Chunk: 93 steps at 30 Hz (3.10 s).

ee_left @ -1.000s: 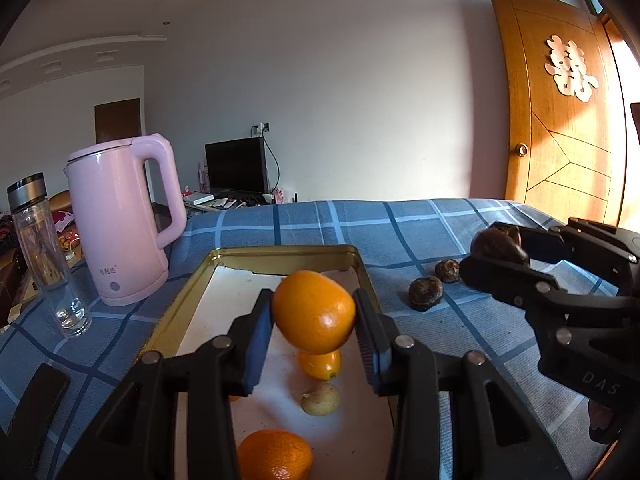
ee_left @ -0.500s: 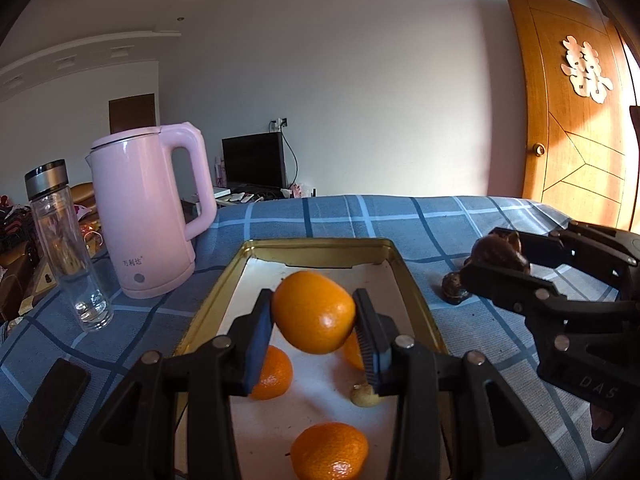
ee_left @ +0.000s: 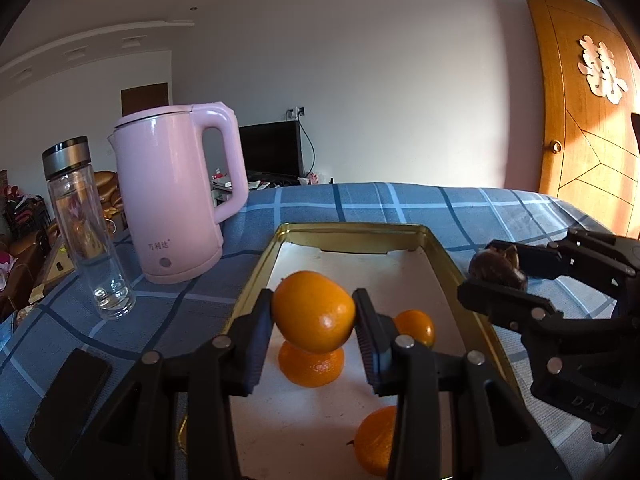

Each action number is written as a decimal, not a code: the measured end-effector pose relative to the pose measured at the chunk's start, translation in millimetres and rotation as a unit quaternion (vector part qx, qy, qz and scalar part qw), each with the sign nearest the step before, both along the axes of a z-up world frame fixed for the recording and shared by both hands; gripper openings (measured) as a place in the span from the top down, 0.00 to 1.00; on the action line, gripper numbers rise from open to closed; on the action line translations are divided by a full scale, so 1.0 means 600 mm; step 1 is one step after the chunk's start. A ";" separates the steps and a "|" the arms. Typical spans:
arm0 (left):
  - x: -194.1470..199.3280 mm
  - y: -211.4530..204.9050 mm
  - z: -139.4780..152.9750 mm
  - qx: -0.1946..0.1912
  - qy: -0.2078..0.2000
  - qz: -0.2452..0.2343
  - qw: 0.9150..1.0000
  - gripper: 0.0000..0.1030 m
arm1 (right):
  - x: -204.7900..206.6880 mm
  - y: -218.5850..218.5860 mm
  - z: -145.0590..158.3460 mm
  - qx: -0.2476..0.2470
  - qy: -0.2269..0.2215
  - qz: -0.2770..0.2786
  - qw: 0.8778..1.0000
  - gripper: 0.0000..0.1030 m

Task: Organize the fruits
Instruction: 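Lower both tools into the tray and open them to release the fruits, then grasp the red-purple fruit with the right tool while the left tool grasps a mangosteen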

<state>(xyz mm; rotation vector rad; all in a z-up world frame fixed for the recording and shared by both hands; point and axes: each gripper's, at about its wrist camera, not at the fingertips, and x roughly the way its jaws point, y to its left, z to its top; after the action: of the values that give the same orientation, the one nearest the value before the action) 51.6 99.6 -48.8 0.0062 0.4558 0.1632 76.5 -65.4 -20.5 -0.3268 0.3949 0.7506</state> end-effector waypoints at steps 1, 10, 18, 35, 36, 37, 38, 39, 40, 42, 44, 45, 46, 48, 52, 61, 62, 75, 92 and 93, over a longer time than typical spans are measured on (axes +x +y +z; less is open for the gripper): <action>0.000 0.004 -0.002 -0.001 0.002 0.002 1.000 0.60 | 0.001 0.004 -0.002 -0.002 0.001 0.001 1.000 0.64; -0.001 0.030 -0.013 -0.006 0.024 0.009 1.000 0.60 | 0.003 0.025 -0.018 -0.018 0.017 0.014 1.000 0.64; 0.002 0.029 -0.019 0.001 0.046 -0.001 0.999 0.60 | 0.000 0.040 -0.033 -0.039 0.032 0.022 0.998 0.64; 0.016 0.030 -0.028 -0.007 0.078 -0.017 0.997 0.60 | 0.003 0.045 -0.047 -0.052 0.051 0.024 0.997 0.64; 0.017 0.031 -0.028 -0.009 0.080 -0.018 0.997 0.60 | 0.004 0.046 -0.048 -0.053 0.054 0.024 0.997 0.64; 0.017 0.032 -0.029 -0.011 0.083 -0.018 0.996 0.60 | 0.005 0.046 -0.049 -0.054 0.056 0.025 0.997 0.64; 0.018 0.033 -0.030 -0.012 0.084 -0.018 0.996 0.60 | 0.006 0.047 -0.049 -0.055 0.059 0.025 0.996 0.64; 0.018 0.034 -0.030 -0.013 0.085 -0.018 0.996 0.60 | 0.008 0.047 -0.050 -0.056 0.061 0.026 0.996 0.64; 0.018 0.035 -0.031 -0.014 0.086 -0.018 0.996 0.60 | 0.009 0.048 -0.051 -0.057 0.062 0.026 0.996 0.64; 0.019 0.035 -0.032 -0.014 0.087 -0.017 0.996 0.60 | 0.008 0.049 -0.052 -0.059 0.064 0.027 0.996 0.64; 0.019 0.035 -0.032 -0.013 0.087 -0.017 0.996 0.60 | 0.008 0.050 -0.052 -0.060 0.064 0.028 0.996 0.64; 0.019 0.034 -0.032 -0.011 0.087 -0.017 0.996 0.60 | 0.008 0.050 -0.053 -0.059 0.064 0.028 0.996 0.63; 0.019 0.034 -0.032 -0.010 0.086 -0.016 0.996 0.60 | 0.008 0.049 -0.053 -0.059 0.065 0.028 0.996 0.63; 0.019 0.033 -0.032 -0.008 0.086 -0.015 0.996 0.60 | 0.009 0.049 -0.053 -0.058 0.065 0.028 0.996 0.63; 0.015 0.032 -0.030 -0.002 0.080 -0.009 0.997 0.58 | 0.008 0.051 -0.053 -0.059 0.064 0.030 0.996 0.63; 0.005 -0.001 0.005 -0.007 0.043 -0.014 0.999 0.26 | 0.013 -0.007 -0.038 -0.041 0.040 -0.012 0.998 0.55; 0.006 -0.011 0.010 -0.006 0.039 -0.019 0.999 0.24 | 0.016 -0.022 -0.033 -0.034 0.038 -0.021 0.998 0.55; 0.067 -0.209 0.048 0.007 0.011 -0.107 0.994 0.06 | 0.102 -0.274 -0.006 0.025 0.043 -0.248 0.967 0.44; 0.137 -0.242 0.009 0.044 0.032 -0.059 0.997 0.00 | 0.209 -0.279 -0.056 -0.005 0.123 -0.275 0.953 0.40; 0.140 -0.237 0.009 0.043 0.033 -0.052 0.997 0.00 | 0.214 -0.275 -0.062 -0.012 0.126 -0.279 0.952 0.40</action>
<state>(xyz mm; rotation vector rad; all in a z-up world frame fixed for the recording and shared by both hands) 135.3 -42.8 -43.7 0.1203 0.5120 0.0806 205.0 -230.6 -57.6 -0.1278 0.7027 0.2298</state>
